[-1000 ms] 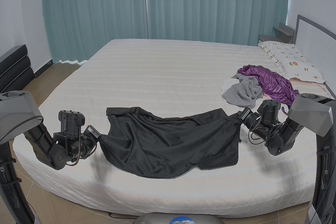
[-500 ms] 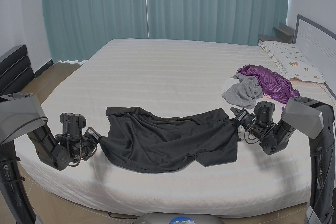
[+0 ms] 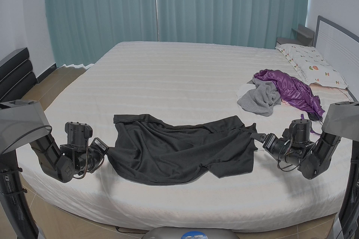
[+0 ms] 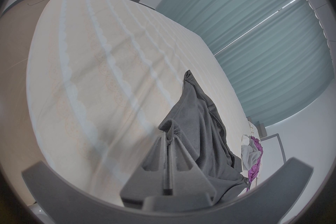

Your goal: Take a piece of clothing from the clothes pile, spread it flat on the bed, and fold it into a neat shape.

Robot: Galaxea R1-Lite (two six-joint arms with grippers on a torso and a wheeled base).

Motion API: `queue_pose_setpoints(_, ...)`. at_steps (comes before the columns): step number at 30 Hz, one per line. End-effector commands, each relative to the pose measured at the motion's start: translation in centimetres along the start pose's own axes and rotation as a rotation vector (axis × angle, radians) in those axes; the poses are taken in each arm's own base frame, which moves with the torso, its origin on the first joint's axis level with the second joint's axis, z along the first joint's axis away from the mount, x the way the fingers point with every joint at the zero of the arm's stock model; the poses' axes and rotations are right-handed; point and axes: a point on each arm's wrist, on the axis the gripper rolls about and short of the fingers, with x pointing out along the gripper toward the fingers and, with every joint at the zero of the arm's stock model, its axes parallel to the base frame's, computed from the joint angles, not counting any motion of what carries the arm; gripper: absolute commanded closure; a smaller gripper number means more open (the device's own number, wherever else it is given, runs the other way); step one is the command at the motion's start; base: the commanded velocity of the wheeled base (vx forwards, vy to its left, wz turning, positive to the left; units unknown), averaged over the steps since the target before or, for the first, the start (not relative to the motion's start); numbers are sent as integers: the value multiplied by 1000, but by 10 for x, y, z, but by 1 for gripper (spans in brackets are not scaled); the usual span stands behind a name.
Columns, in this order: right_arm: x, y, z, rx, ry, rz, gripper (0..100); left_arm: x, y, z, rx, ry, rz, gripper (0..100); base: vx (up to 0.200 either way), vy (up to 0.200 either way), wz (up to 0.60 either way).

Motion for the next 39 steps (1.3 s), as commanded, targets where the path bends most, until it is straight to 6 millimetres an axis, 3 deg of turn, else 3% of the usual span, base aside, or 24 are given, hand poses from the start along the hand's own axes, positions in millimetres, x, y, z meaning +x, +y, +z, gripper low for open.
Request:
queue_pose_setpoints(1,-32,9,-27,-16,119,18,0,-1,1,-1,0,2,4,100,0,0,0)
queue_pose_setpoints(8,-19,4,-57,-32,218,-18,0,-1,1,-1,0,2,4,100,0,0,0)
queue_pose_setpoints(16,-2,-1,-63,-36,233,-29,0,-1,1,-1,0,2,4,100,0,0,0)
queue_pose_setpoints(17,-2,-1,-63,-36,233,-29,100,-1,1,-1,0,1,3,100,0,0,0)
queue_pose_setpoints(23,-7,2,-63,-41,231,-21,100,-1,1,-1,0,1,3,100,0,0,0)
queue_pose_setpoints(29,-24,11,-49,-38,187,6,100,-1,1,-1,0,2,4,100,0,0,0)
queue_pose_setpoints(39,-67,22,-30,-13,168,80,100,-4,-1,0,4,-2,-5,100,0,0,0)
